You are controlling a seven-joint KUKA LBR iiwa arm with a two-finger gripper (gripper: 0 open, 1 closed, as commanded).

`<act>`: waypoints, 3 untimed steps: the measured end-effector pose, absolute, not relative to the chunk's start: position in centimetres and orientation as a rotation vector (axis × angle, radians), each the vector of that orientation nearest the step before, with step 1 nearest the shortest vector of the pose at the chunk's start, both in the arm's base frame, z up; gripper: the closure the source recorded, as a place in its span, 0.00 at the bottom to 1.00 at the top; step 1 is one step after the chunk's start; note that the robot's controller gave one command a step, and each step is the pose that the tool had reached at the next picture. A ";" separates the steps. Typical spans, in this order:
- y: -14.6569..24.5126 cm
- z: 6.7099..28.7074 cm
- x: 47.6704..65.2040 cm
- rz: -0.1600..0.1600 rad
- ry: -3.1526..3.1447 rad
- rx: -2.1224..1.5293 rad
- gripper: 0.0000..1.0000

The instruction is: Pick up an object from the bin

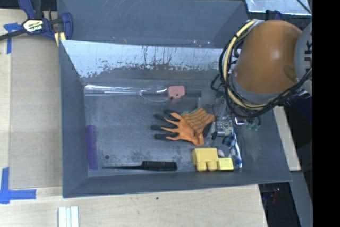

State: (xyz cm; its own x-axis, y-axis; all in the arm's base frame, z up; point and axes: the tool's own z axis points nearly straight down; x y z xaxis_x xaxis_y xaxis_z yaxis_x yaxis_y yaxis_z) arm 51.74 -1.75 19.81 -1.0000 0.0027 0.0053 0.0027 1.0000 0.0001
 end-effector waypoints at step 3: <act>-1.2 7.0 61.9 0.003 -3.122 0.447 0.00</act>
Offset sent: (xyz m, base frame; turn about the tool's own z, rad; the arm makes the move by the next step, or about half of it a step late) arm 0.0915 -0.0072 -0.1281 -0.2390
